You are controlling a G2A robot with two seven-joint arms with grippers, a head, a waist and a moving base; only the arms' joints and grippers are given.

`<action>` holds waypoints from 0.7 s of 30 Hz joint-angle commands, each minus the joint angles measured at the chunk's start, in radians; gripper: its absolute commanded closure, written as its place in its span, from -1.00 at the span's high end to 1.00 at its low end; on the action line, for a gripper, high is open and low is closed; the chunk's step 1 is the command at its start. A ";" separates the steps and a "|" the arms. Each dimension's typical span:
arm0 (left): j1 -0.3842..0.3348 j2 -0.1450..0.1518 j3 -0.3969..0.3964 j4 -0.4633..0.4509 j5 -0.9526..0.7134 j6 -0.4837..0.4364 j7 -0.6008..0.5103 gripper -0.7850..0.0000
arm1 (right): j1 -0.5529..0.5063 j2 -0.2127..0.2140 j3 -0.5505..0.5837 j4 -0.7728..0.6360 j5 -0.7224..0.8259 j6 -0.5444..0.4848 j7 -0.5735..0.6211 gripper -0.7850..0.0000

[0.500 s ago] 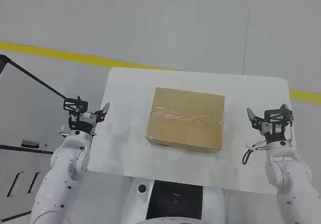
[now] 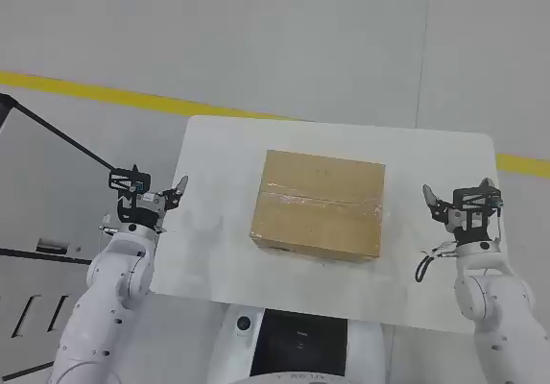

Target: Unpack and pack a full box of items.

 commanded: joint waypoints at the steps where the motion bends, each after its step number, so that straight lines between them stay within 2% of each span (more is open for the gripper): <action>1: 0.000 0.000 0.000 0.000 0.000 0.000 0.000 1.00 | 0.000 0.000 0.000 0.000 0.000 0.000 0.000 1.00; 6: 0.000 0.000 0.000 0.000 0.000 0.000 0.000 1.00 | 0.002 0.000 0.001 -0.002 0.002 -0.003 0.001 1.00; 9: 0.000 0.000 0.000 0.000 0.000 0.000 0.000 1.00 | -0.001 -0.001 0.028 -0.010 0.075 -0.023 0.003 1.00; 12: 0.000 0.000 0.000 0.000 0.000 0.000 0.000 1.00 | -0.034 -0.005 0.072 -0.033 0.251 -0.077 0.010 1.00; 15: 0.000 0.000 0.000 0.000 0.000 0.000 0.000 1.00 | -0.073 -0.010 0.115 -0.040 0.527 -0.177 0.047 1.00; 21: 0.000 0.000 0.000 0.000 0.000 0.000 0.000 1.00 | -0.085 -0.011 0.150 0.015 1.120 -0.396 0.268 1.00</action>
